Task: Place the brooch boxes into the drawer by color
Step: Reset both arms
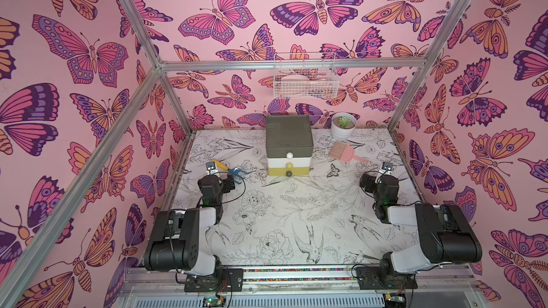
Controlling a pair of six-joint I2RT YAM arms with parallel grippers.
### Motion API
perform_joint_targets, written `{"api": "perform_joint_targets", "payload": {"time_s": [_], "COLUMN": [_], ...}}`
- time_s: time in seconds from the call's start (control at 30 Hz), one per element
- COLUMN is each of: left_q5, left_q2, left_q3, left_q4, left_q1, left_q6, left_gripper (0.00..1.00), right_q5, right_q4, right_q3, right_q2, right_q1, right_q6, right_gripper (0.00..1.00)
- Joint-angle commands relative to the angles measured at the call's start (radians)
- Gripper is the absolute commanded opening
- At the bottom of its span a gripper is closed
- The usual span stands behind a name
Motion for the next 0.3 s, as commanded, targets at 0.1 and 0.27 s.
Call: {"api": "perform_joint_targets", "payload": {"time_s": [0.1, 0.27], "left_q5": [-0.001, -0.001], "left_q2": [0.003, 0.002], "left_q3": [0.009, 0.008], "left_q4": [0.014, 0.014], "left_q1": [-0.006, -0.007], "left_q6": [0.01, 0.011], "left_gripper": [1.0, 1.0], "right_q5": [-0.006, -0.006], "right_q4": [0.01, 0.006], "right_q3": [0.021, 0.022], "right_q2": [-0.008, -0.008], "right_q1": [-0.003, -0.003], "right_q6": [0.001, -0.001], "right_gripper": [0.99, 0.99]}}
